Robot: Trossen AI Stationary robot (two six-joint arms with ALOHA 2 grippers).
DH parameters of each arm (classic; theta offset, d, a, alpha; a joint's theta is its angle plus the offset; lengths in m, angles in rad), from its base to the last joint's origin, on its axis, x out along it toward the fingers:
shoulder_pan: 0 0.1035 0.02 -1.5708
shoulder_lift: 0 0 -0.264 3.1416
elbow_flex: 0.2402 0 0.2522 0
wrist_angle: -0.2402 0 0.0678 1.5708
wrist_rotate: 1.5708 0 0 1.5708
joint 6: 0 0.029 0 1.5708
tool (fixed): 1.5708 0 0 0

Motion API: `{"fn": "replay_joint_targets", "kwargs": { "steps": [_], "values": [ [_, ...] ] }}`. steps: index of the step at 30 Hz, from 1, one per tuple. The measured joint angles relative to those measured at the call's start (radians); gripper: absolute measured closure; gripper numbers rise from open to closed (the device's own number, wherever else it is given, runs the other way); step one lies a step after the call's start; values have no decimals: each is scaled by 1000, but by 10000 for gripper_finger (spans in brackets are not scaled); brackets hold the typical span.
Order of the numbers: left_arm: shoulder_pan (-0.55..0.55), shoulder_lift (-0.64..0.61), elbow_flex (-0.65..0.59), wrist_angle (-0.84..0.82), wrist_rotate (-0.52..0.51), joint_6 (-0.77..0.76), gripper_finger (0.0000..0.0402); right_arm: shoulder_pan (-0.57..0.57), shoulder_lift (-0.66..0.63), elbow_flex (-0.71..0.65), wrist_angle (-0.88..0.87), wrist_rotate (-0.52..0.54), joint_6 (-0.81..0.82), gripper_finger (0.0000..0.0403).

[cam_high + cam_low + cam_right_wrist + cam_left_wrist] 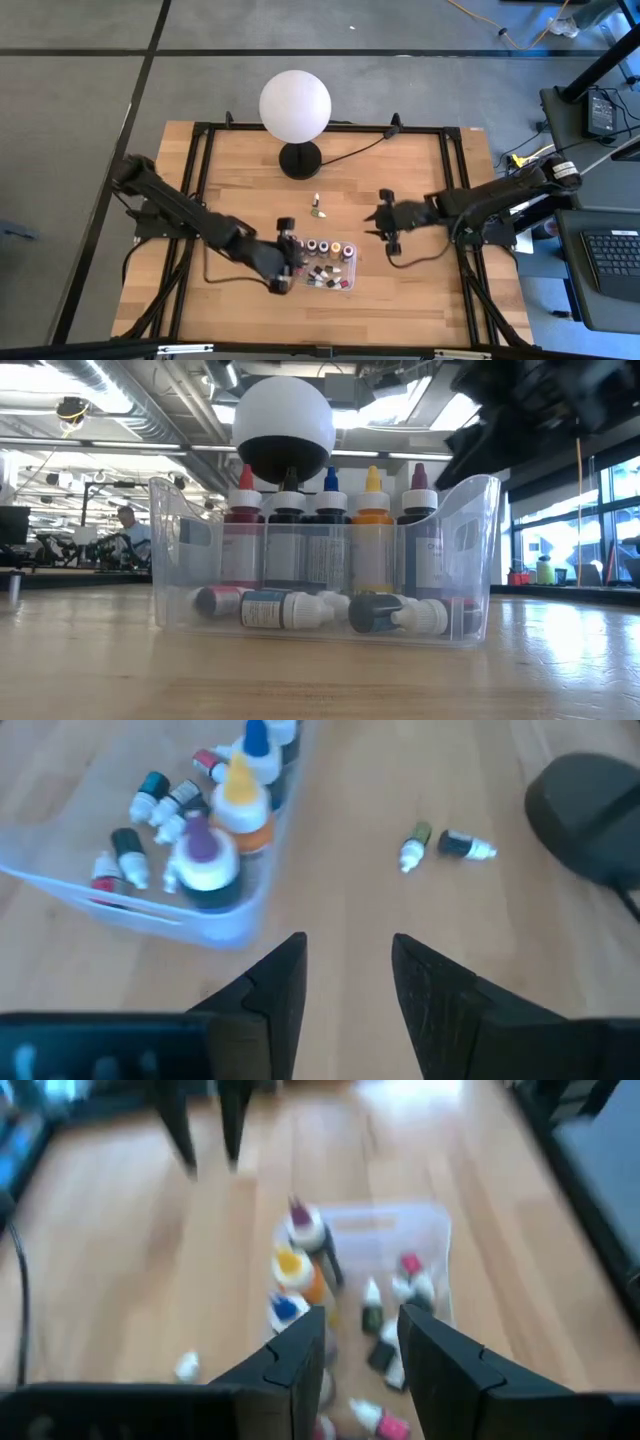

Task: Pick & Place food coloring
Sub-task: Put the small red food coloring bottle into the transparent bin

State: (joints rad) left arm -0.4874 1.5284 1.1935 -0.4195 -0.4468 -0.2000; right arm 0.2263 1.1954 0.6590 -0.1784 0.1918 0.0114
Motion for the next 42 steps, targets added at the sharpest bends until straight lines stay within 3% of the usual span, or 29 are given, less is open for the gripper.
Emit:
{"fn": "replay_joint_targets", "kwargs": {
  "steps": [6, 10, 14, 21, 27, 32, 42],
  "values": [
    [91, -209, -251, 346, 169, 167, 277, -207, 0, 0, 81, -233, -296, 251],
    [190, -312, -425, 520, 275, 218, 275, -291, 0, 0, 152, -261, -390, 251],
    [284, -386, -521, 557, 290, 256, 275, -344, 0, 0, 212, -264, -459, 251],
    [416, -407, -552, 552, 283, 258, 271, -401, 0, 0, 220, -265, -445, 251],
    [488, -407, -552, 551, 154, 205, 259, -416, 0, 0, 190, -264, -336, 251],
    [504, -407, -552, 551, 140, 117, 251, -416, 1, 0, 190, -265, -226, 251],
    [502, -407, -552, 551, 161, 31, 235, -416, 0, 0, 212, -264, -213, 251]
  ]
}}
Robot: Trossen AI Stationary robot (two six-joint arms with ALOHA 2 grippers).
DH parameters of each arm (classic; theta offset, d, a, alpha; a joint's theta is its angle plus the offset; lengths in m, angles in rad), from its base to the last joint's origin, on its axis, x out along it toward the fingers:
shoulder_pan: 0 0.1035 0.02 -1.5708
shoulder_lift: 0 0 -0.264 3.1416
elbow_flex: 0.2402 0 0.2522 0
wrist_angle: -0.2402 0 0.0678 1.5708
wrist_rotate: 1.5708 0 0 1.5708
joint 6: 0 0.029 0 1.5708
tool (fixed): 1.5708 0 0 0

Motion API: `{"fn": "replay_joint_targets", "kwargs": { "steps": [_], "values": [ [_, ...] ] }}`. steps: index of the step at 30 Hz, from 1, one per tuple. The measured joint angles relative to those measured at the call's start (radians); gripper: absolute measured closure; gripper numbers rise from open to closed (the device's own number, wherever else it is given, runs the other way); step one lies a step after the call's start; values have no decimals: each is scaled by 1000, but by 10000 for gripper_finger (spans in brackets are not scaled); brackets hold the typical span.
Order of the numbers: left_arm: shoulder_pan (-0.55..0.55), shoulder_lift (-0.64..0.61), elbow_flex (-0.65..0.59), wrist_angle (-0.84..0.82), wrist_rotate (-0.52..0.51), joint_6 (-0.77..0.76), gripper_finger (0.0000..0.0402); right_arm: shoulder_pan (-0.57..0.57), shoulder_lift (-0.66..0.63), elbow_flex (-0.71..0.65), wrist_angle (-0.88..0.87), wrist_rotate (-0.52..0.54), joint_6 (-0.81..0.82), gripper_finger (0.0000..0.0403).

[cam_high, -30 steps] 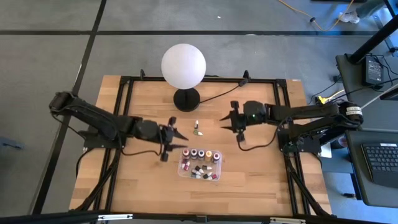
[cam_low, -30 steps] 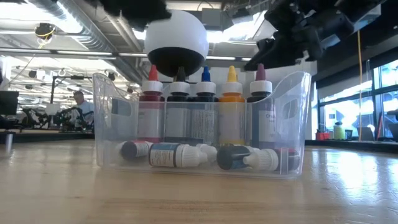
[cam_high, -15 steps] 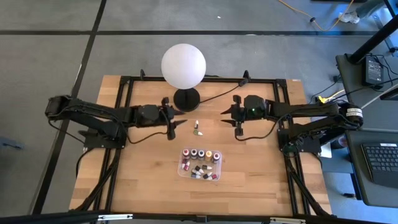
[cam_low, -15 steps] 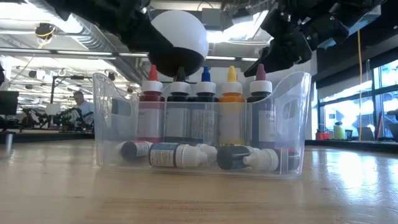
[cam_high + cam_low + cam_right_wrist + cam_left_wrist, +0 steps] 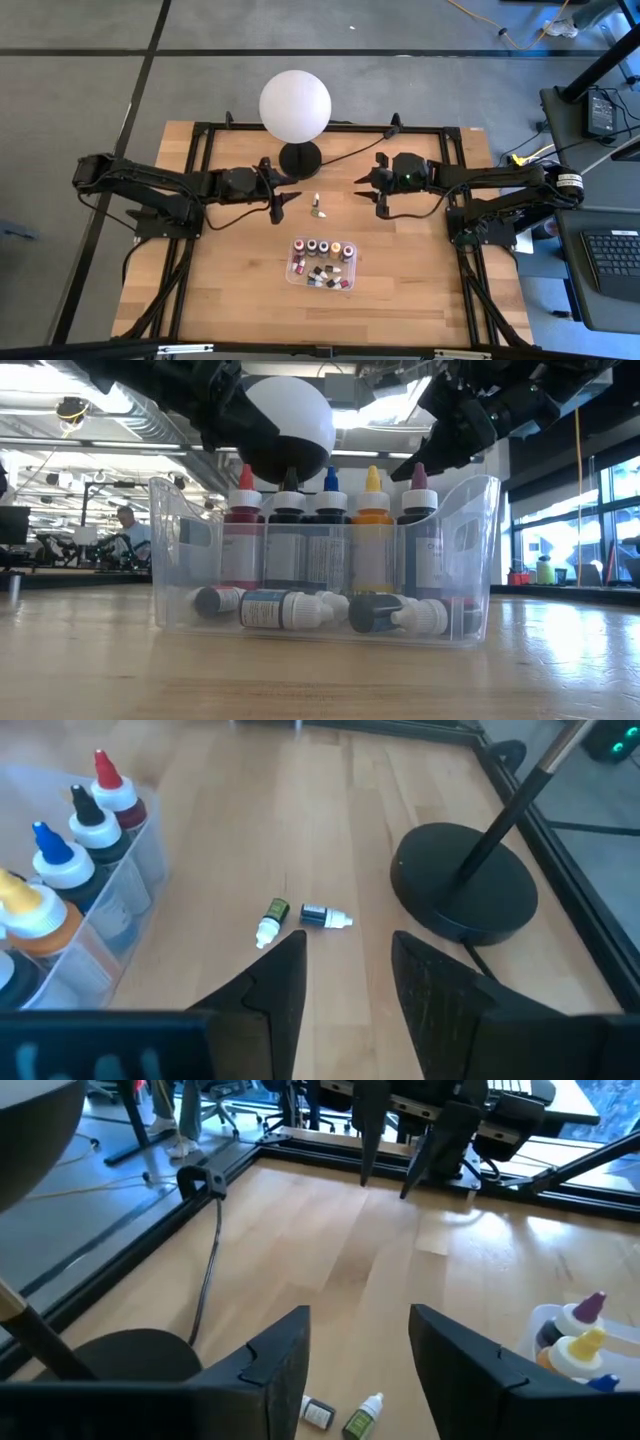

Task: Pick & Place food coloring
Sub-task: Put the small red food coloring bottle into the transparent bin

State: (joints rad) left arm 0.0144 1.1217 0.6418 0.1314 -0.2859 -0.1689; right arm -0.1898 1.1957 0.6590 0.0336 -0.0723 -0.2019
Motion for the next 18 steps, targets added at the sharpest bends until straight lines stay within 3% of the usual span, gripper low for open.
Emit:
{"fn": "replay_joint_targets", "kwargs": {
  "steps": [6, 14, 18],
  "values": [
    [-8, 0, 0, 0, 2, -14, 218, 0, 0, 0, 0, 26, 43, 251],
    [0, 0, 0, 1, 114, -84, 174, 0, 0, 0, -1, 27, 44, 251],
    [-9, 0, 0, 7, 131, -191, 165, 0, 0, 0, -1, 36, 44, 251]
  ]
}}
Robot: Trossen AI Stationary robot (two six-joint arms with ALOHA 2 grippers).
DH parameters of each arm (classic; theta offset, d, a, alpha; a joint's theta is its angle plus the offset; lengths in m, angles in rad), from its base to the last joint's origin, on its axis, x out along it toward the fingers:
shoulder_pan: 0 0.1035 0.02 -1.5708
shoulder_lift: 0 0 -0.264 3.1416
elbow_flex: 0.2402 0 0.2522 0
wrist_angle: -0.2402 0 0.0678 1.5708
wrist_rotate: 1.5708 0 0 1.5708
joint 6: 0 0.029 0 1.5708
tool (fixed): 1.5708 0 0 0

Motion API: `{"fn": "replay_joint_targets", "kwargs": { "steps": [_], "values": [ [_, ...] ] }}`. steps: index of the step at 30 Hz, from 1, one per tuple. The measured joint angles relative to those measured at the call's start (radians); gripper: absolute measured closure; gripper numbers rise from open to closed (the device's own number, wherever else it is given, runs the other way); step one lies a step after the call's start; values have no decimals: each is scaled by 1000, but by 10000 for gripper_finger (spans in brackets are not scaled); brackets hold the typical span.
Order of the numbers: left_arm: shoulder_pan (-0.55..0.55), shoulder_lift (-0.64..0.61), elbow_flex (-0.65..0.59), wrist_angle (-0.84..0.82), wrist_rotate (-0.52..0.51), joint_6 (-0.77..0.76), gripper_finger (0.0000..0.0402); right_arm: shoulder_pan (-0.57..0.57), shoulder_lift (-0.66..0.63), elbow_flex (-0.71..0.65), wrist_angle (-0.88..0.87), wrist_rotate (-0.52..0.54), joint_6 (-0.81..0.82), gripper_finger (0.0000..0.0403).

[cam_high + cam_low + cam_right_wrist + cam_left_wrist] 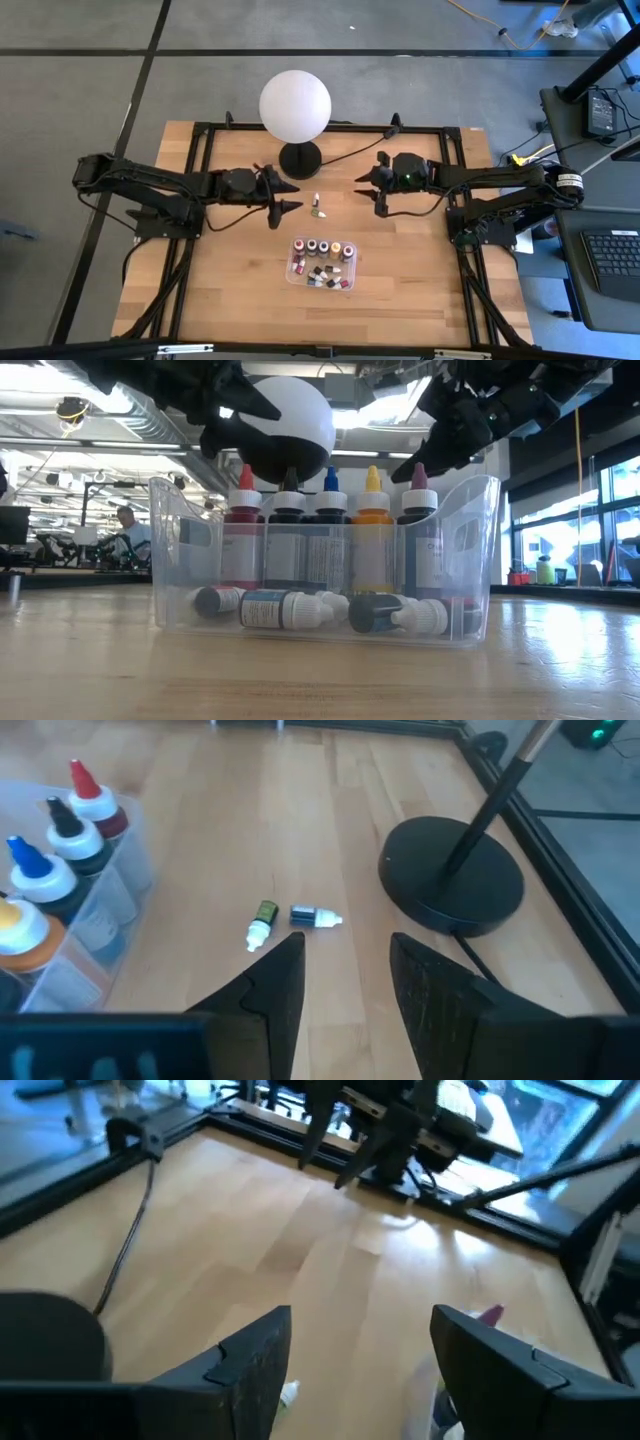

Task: Pick & Place food coloring
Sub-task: Put the small red food coloring bottle into the transparent bin

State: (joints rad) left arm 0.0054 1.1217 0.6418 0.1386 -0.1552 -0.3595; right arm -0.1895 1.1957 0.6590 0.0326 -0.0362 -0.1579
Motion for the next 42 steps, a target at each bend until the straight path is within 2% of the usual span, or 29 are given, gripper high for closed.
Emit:
{"fn": "replay_joint_targets", "kwargs": {
  "steps": [2, 7, 10, 13, 21, 29, 33, 42],
  "values": [
    [1, 0, 0, -8, -10, -30, 165, 0, 0, 0, 0, 20, 9, 251],
    [0, -2, 0, -15, 43, -23, 173, 0, 0, 0, 0, 71, 48, 251],
    [13, 12, 0, -19, -4, -139, 176, 0, 0, 0, 0, 97, 50, 251],
    [37, 28, 5, -20, 21, -178, 180, 0, 0, 0, 0, 97, 49, 251],
    [91, 155, 158, -205, 53, -184, 188, 0, 0, 0, -2, 122, 18, 251],
    [108, 324, 263, -258, -119, -335, 196, 0, 0, 0, -10, 255, -37, 251],
    [102, 427, 322, -280, -137, -387, 200, 0, 0, 0, -12, 289, -65, 251],
    [99, 609, 451, -455, -168, -437, 206, 0, 0, 0, -18, 289, -61, 251]
  ]
}}
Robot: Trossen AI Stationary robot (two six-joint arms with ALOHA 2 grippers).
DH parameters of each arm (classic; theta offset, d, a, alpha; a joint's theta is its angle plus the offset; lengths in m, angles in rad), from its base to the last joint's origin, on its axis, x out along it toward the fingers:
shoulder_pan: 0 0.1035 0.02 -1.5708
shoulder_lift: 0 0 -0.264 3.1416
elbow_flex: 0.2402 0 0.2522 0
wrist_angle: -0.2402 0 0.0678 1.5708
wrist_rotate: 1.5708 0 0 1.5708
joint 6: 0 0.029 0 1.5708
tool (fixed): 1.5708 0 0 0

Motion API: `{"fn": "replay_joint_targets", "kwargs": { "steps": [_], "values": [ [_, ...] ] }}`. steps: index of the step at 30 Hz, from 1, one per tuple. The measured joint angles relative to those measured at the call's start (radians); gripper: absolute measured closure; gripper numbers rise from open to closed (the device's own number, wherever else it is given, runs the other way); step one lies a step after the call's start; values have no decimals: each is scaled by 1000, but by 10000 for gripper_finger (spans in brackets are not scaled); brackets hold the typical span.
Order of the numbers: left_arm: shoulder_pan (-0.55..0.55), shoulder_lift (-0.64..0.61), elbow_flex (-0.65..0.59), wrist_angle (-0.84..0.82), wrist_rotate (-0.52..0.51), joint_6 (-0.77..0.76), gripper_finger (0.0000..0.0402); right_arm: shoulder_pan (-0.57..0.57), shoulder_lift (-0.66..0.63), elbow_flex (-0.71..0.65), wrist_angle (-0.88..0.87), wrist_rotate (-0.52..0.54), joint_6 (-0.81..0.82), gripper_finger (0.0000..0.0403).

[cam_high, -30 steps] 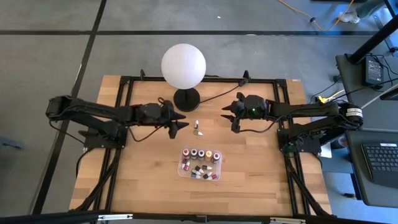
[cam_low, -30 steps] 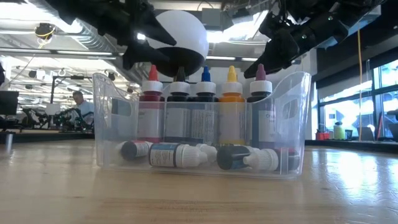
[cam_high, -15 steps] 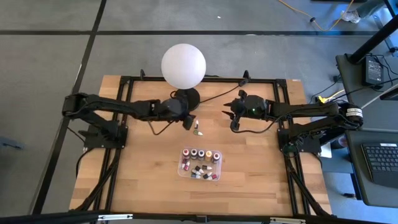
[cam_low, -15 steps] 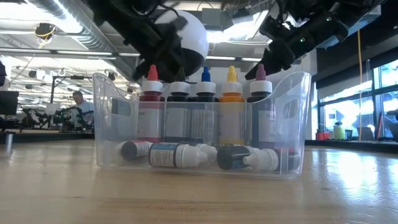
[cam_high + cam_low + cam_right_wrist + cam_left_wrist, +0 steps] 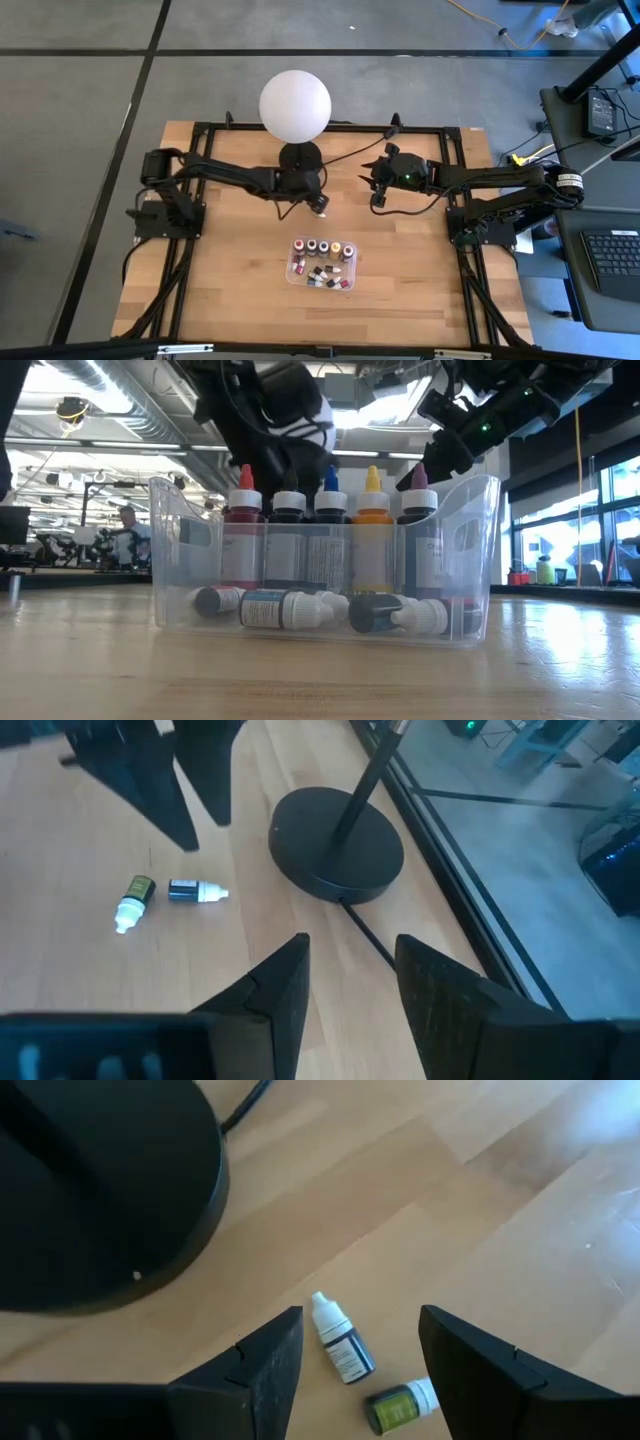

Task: Pick & Place food coloring
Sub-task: Put the small red food coloring bottle into the transparent bin

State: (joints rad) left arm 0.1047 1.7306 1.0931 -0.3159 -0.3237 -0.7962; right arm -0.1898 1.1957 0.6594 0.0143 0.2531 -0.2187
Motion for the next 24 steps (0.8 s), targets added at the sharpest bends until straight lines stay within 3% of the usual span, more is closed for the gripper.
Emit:
{"fn": "replay_joint_targets", "kwargs": {
  "steps": [24],
  "values": [
    [-12, 167, 2, 40, 2, -153, 206, 0, -1, 1, 0, -11, 1, 251]
  ]
}}
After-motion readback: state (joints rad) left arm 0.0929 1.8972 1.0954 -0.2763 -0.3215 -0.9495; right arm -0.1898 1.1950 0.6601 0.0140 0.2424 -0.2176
